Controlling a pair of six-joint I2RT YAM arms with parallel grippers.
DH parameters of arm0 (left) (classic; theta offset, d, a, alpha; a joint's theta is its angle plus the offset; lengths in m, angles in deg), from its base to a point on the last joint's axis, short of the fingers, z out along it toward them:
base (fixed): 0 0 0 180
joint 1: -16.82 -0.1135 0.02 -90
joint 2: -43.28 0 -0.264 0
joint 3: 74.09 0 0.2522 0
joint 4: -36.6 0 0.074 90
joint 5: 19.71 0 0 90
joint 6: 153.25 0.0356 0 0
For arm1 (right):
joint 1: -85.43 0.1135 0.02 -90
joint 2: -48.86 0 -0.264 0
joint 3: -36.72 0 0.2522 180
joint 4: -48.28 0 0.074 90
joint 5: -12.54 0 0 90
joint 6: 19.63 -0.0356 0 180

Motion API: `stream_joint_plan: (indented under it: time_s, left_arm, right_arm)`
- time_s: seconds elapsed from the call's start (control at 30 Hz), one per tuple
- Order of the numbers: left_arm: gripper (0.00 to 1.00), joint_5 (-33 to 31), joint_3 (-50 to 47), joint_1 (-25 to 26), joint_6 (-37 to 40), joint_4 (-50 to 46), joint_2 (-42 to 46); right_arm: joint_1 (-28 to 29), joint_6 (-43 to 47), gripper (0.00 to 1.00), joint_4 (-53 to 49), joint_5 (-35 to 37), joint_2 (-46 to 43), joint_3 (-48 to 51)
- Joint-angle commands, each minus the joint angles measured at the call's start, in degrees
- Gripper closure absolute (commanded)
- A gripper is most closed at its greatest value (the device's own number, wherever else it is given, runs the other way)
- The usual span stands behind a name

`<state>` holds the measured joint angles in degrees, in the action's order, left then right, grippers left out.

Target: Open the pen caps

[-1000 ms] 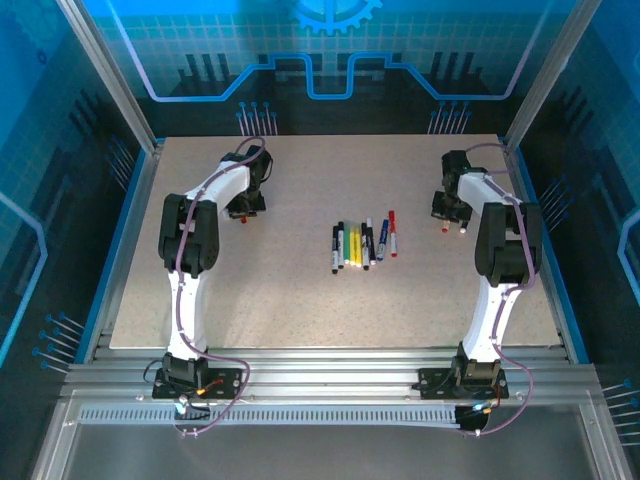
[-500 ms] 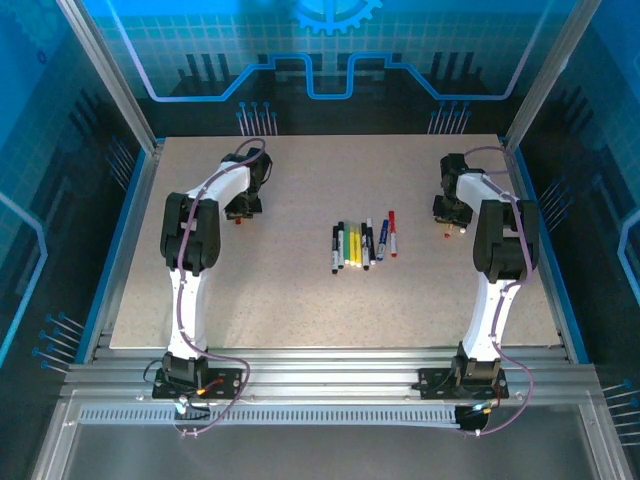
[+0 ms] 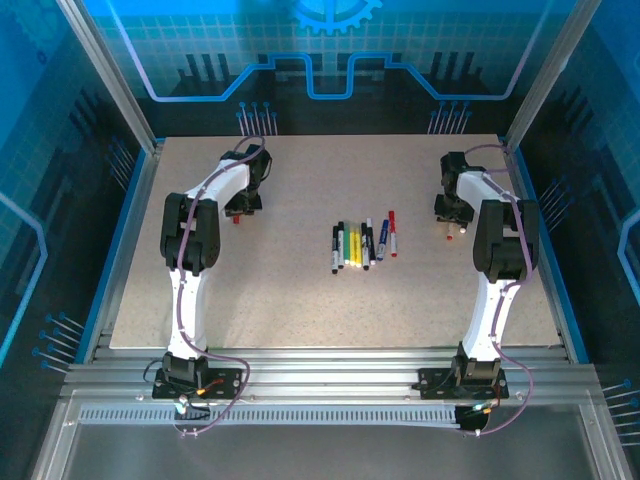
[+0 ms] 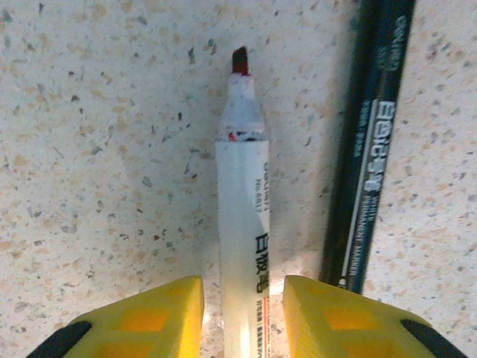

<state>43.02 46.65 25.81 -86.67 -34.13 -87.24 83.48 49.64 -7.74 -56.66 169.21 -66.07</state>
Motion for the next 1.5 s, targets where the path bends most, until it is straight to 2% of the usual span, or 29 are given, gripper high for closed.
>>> stream_joint_plan:
  time_s: [0.0,0.2,0.43,0.53,0.67,0.77,0.97,1.47]
  left_arm:
    - [0.71,-1.74,1.83,-0.64,0.05,-2.3,0.44]
    - [0.62,-3.27,0.65,-0.38,-1.38,-1.17,5.16]
    - [0.62,-0.34,-1.0,2.01,-1.91,-0.08,11.34]
    - [0.62,3.4,-3.57,4.51,-2.37,3.06,14.85]
    - [0.62,10.07,-6.23,8.25,-3.97,7.44,17.65]
    - [0.62,12.16,-5.16,11.83,-4.77,7.63,16.79]
    - [0.62,13.87,-2.36,16.8,-4.94,7.17,12.56]
    - [0.63,18.42,-2.01,20.68,-5.07,8.63,6.61]
  right_arm:
    - [-0.09,-0.71,0.66,-3.01,2.69,-1.76,-1.41]
    - [2.73,-0.66,0.63,-3.61,4.7,-12.2,3.14]
    - [9.59,-0.06,0.58,-4.89,5.53,-25.55,9.65]
    - [13.36,-0.54,0.56,-1.21,-2.11,-32.95,15.36]
    - [18.74,-4.92,0.48,6.12,-13.89,-41.42,24.79]
    - [21.61,-9.36,0.46,8.36,-16.76,-44.76,29.01]
    - [25.11,-13.57,0.46,11.56,-15.69,-47.33,35.09]
    - [27.23,-15.79,0.46,13.71,-16.0,-43.11,37.03]
